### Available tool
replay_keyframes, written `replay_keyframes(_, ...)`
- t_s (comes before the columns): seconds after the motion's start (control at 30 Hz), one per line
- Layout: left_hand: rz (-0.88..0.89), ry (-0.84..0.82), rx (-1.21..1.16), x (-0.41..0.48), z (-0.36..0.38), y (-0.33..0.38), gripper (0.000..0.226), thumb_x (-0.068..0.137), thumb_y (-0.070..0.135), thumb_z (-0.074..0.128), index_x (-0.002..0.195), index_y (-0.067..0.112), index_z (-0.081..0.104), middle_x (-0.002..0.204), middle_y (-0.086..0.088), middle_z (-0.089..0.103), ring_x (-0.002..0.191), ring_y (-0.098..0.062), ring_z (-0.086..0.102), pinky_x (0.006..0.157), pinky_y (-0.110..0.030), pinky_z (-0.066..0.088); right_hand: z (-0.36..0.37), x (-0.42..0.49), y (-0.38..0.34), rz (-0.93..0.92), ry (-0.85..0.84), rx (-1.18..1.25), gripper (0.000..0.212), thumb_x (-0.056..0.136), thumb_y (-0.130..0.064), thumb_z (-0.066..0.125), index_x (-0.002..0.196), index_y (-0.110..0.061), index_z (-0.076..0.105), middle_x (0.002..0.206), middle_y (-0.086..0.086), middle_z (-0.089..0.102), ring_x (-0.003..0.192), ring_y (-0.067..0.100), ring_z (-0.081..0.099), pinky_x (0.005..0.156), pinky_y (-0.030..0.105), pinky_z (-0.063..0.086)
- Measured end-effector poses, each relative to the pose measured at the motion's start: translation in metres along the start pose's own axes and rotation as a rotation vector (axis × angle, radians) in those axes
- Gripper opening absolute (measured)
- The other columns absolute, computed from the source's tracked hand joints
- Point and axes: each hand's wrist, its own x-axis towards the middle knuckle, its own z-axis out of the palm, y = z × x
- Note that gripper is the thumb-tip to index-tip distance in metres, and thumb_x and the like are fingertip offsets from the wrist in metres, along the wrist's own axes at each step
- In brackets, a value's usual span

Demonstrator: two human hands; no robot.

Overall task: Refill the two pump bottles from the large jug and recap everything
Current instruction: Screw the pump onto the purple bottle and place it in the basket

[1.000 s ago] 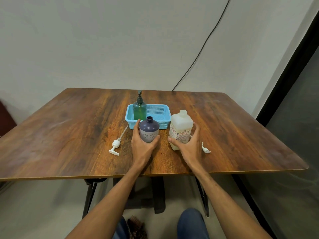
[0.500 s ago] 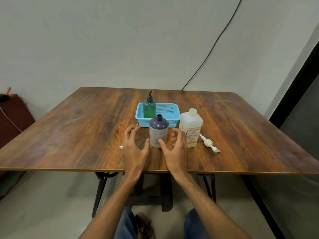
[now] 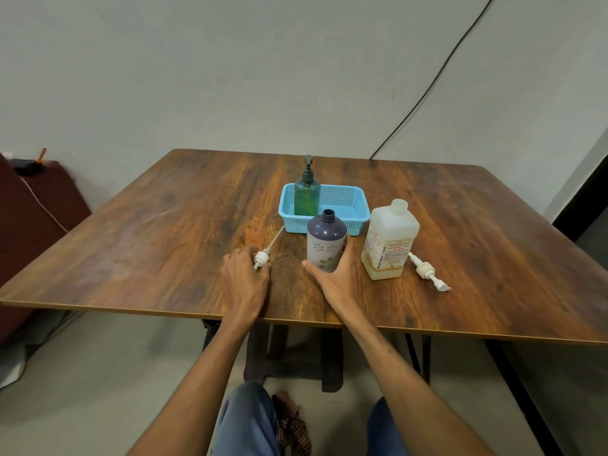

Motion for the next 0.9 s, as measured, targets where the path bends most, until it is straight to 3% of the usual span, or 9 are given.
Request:
replay_keyframes(0.17,0.023,0.079,-0.124,-0.001,-0.009,0.005,0.027,0.088,0.016,0.076,0.114,0.011,0.073,0.107,-0.005,0.068,0.090,-0.011,0.059,0.082,-0.033,0.055,0.003,0.003,0.007,0.025,0.003,0.005,0.103,0.073,-0.046,0.084,0.154,-0.030,0.024,0.155,-0.007,0.040,0.142,0.015,0.039,0.116,0.045,0.037)
replay_keyframes(0.33,0.053,0.182,-0.236,-0.002,-0.017,0.014,0.030,0.086,0.018,0.079,0.115,0.014,0.073,0.107,-0.003,0.062,0.092,-0.015,0.059,0.077,-0.020,0.048,0.001,0.002,0.007,0.007,0.006,0.013,0.100,0.073,-0.046,0.083,0.154,-0.030,0.025,0.154,-0.006,0.041,0.142,0.015,0.040,0.116,0.048,0.038)
replay_keyframes(0.43,0.086,0.232,-0.339,0.001,-0.027,0.024,0.028,0.084,0.018,0.081,0.111,0.016,0.074,0.105,-0.001,0.065,0.090,-0.009,0.060,0.072,-0.013,0.046,0.000,0.001,0.004,0.015,-0.001,0.014,0.100,0.075,-0.042,0.084,0.155,-0.027,0.025,0.155,-0.004,0.041,0.143,0.017,0.039,0.116,0.049,0.037)
replay_keyframes(0.67,0.155,0.215,-0.535,0.009,-0.051,0.063,0.031,0.082,0.020,0.083,0.112,0.017,0.074,0.102,0.005,0.074,0.087,-0.007,0.070,0.072,-0.021,0.058,-0.004,-0.002,-0.001,0.009,-0.010,0.022,0.097,0.077,-0.039,0.084,0.154,-0.025,0.027,0.155,-0.003,0.041,0.143,0.017,0.038,0.117,0.047,0.037)
replay_keyframes(0.9,0.226,0.154,-0.476,0.017,-0.064,0.103,0.031,0.081,0.020,0.086,0.107,0.012,0.073,0.095,0.005,0.070,0.075,-0.001,0.067,0.063,-0.009,0.054,-0.007,-0.006,-0.006,-0.029,0.002,0.004,0.085,0.077,-0.034,0.084,0.146,-0.024,0.037,0.148,-0.005,0.048,0.136,0.013,0.045,0.113,0.037,0.041)
